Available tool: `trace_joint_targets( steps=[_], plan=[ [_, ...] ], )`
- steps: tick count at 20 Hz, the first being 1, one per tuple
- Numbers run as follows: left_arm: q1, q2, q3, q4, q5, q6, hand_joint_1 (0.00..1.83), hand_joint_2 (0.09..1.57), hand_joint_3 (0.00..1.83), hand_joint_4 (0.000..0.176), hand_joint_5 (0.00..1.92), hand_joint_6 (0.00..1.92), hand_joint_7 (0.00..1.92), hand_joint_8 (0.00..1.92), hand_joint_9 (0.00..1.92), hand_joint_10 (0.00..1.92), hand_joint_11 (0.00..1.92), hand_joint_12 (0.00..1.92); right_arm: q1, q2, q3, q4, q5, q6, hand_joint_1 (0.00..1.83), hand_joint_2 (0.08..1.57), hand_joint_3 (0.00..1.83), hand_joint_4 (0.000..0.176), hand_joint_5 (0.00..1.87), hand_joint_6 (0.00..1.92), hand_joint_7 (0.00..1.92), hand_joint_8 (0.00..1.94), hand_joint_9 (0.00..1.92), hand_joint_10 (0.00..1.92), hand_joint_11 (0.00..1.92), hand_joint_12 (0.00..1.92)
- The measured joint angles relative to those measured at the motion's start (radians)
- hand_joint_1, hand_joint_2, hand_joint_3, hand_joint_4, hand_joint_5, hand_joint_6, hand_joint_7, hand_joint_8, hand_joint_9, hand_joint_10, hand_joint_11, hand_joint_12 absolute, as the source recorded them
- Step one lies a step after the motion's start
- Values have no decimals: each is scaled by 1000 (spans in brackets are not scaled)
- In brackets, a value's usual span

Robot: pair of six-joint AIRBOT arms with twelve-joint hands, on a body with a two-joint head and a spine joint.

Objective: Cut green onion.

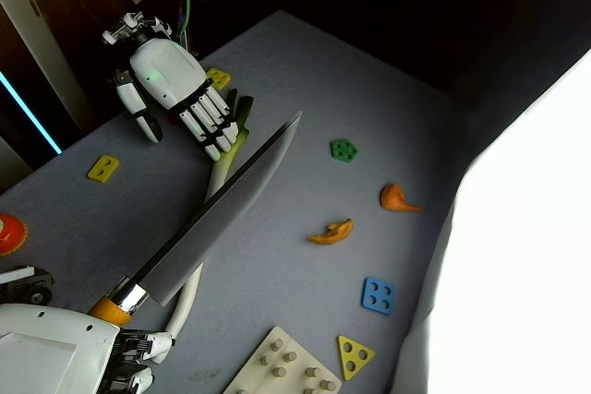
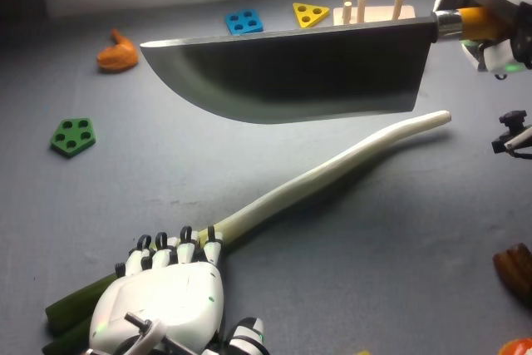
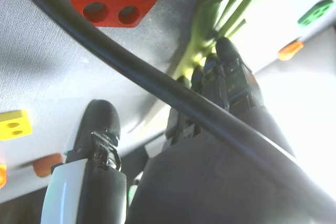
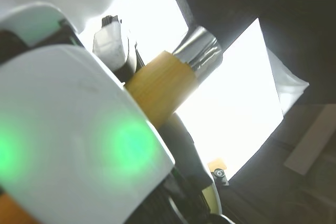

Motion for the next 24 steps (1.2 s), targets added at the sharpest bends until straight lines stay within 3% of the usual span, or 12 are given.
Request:
trace_joint_targets(
  steps=[11,24],
  plan=[
    [0,0,0,13,8,0,391,1349,3,0,211,1,264,0,163,2,0,567,-20,0,-15,40,23,-46,1583,759,815,176,1348,1921,1586,1941,1640,1921,1692,1921],
    [0,0,0,13,7,0,441,1337,0,0,210,4,244,0,158,1,0,526,-116,-26,-15,63,100,-45,1555,814,771,176,1377,1921,1588,1941,1639,1921,1686,1921]
  ],
)
